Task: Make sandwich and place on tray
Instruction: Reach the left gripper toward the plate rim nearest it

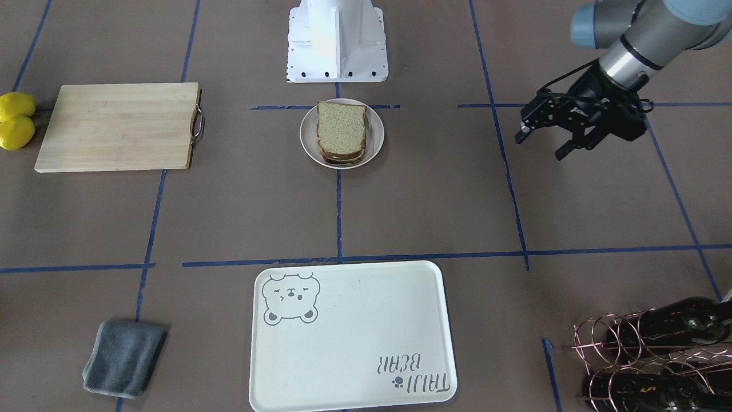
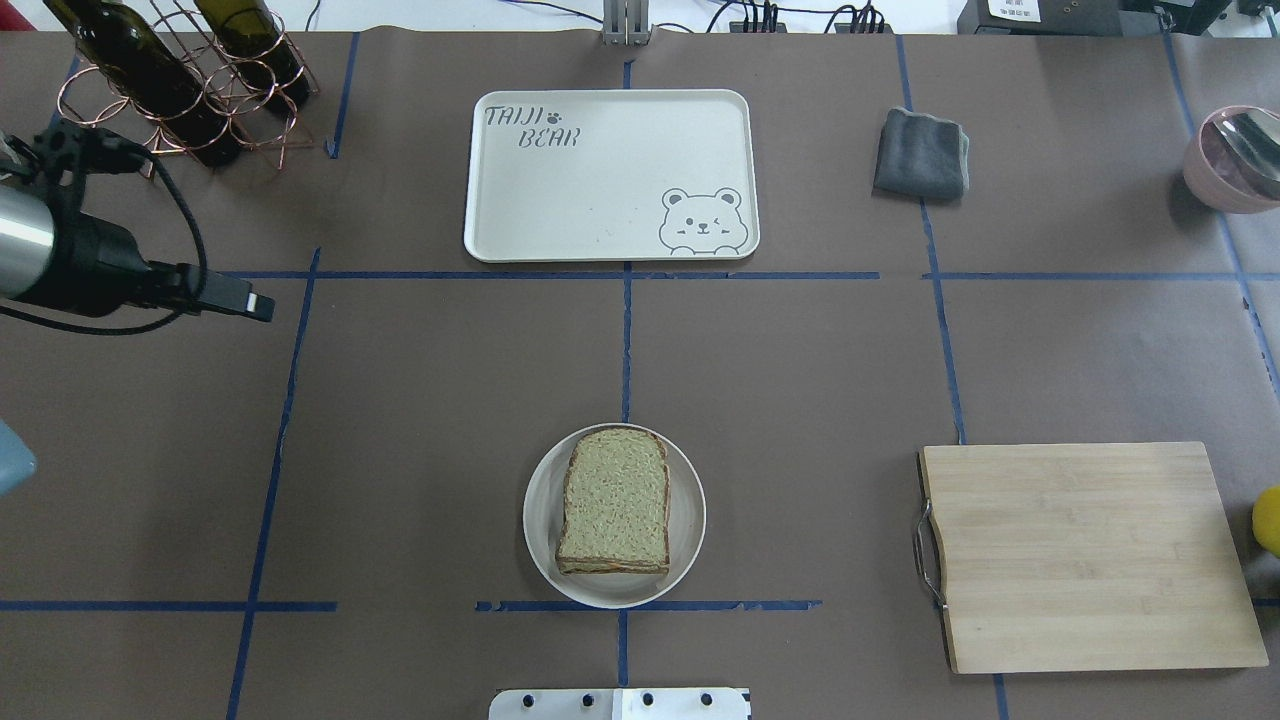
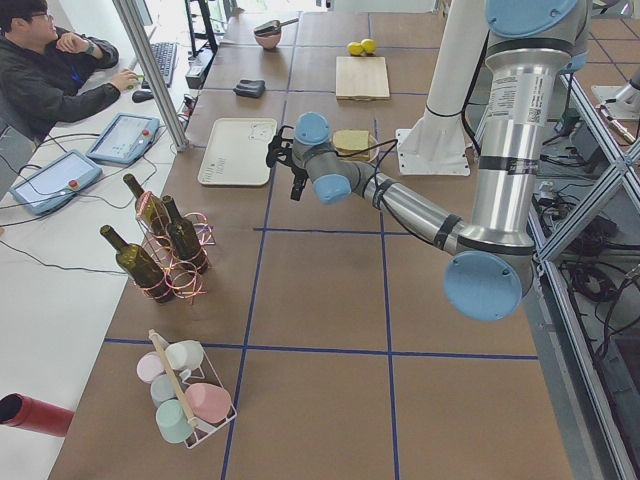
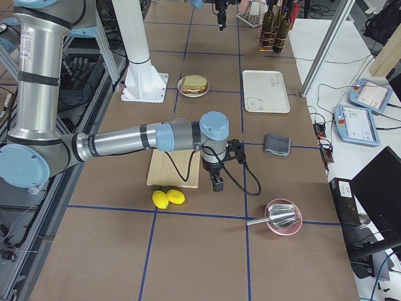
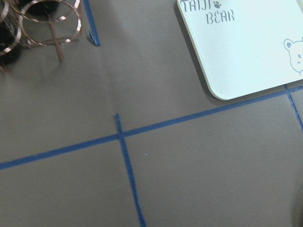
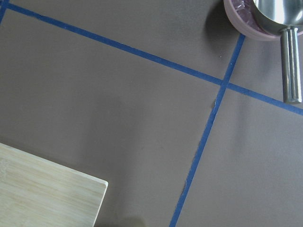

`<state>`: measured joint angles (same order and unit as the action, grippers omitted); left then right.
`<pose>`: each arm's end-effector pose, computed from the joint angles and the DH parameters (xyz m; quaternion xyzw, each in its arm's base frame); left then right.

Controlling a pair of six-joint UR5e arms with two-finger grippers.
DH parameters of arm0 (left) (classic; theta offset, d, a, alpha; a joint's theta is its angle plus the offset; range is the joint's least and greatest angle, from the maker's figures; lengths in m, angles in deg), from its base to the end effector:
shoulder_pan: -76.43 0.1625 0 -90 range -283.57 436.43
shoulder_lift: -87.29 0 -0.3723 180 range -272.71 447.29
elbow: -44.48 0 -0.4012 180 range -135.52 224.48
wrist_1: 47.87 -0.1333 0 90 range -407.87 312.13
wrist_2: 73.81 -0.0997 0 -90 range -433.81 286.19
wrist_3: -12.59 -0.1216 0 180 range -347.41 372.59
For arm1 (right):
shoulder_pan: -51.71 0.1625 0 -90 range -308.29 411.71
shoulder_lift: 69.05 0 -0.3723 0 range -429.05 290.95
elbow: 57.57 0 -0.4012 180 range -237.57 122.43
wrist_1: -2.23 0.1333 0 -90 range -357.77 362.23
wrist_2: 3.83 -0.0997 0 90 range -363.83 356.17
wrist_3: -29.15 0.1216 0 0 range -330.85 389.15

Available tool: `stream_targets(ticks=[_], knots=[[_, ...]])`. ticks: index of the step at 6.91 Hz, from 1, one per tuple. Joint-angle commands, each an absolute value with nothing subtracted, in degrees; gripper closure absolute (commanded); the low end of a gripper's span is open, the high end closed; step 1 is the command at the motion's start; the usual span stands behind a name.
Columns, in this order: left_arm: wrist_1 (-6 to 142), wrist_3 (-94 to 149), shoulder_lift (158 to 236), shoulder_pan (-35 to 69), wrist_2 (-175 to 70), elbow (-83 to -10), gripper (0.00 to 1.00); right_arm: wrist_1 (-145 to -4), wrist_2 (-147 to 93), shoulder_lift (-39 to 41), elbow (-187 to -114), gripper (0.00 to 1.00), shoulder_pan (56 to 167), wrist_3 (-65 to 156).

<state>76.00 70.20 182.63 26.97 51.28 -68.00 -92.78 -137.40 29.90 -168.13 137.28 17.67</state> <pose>0.2926 -0.4397 0.3054 0.1247 0.5389 0.0314 0.8325 0.0150 -0.4467 0.5256 0.0761 -0.3665 -0.1495 0.9152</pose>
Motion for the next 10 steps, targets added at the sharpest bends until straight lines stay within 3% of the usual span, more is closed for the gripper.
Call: stream_targets(ticks=[1, 3, 4, 5, 8, 10], knots=[[75.9, 85.3, 186.8, 39.8, 39.9, -68.7, 0.00, -92.8, -137.4, 30.0, -168.1, 0.00, 137.3, 17.8], [74.7, 93.4, 189.6, 50.6, 28.8, -67.0, 0.00, -92.8, -137.4, 30.1, -168.1, 0.00, 137.4, 17.5], [70.3, 94.0, 194.2, 53.3, 25.4, -65.0, 0.06, -92.8, -137.4, 30.2, -168.1, 0.00, 137.4, 17.5], [67.3, 94.2, 198.5, 53.4, 25.3, -62.5, 0.18, -92.8, -137.3, 30.2, -168.1, 0.00, 137.4, 17.5], [67.6, 94.0, 199.6, 55.1, 25.9, -60.4, 0.37, -92.8, -137.4, 30.1, -168.1, 0.00, 137.4, 17.7], [67.9, 93.7, 199.6, 57.0, 25.9, -59.8, 0.40, -92.8, -137.5, 30.1, -168.1, 0.00, 137.3, 17.7]])
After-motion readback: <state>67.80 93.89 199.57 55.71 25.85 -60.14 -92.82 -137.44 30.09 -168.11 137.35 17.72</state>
